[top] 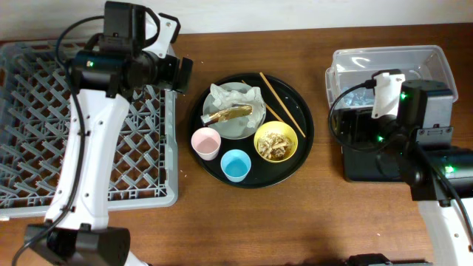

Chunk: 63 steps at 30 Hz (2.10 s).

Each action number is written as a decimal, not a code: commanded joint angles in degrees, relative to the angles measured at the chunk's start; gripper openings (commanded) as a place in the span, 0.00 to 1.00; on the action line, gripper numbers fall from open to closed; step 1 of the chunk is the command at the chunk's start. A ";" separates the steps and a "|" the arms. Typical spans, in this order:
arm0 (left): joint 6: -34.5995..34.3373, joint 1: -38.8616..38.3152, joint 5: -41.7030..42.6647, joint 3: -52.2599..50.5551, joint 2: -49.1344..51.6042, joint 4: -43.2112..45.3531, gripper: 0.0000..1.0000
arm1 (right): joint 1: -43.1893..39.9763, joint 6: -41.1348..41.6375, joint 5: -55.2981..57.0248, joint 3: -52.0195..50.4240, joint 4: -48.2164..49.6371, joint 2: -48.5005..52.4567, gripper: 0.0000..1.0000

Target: Sort waste into correct bins and load items into the dishwasher rack

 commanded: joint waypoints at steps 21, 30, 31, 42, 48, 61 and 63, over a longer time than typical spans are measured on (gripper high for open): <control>7.26 -8.17 6.27 24.96 21.20 -11.74 0.99 | 0.31 -0.11 -5.35 1.29 -2.64 -0.02 0.99; 11.21 -12.46 6.16 24.96 34.84 -11.58 0.99 | 0.31 -0.11 -5.35 1.29 -2.73 -0.02 0.98; 11.28 -12.70 6.27 24.94 35.93 -11.41 0.99 | 0.31 -0.13 -5.35 1.29 -2.82 -0.02 0.98; 11.67 -14.23 6.32 24.90 44.44 -8.74 0.99 | 0.31 -0.11 -5.35 1.29 -4.26 1.01 0.98; 11.63 -14.58 6.32 24.92 44.63 -8.59 0.99 | 0.31 0.07 -5.38 1.29 -4.28 1.81 0.99; -4.66 -10.36 6.25 49.55 43.85 -24.33 0.99 | 1.14 15.19 -8.17 1.29 7.30 9.03 0.98; -8.31 -7.82 6.23 55.98 43.41 -28.13 0.99 | 2.56 17.73 -8.11 1.29 10.10 11.93 0.99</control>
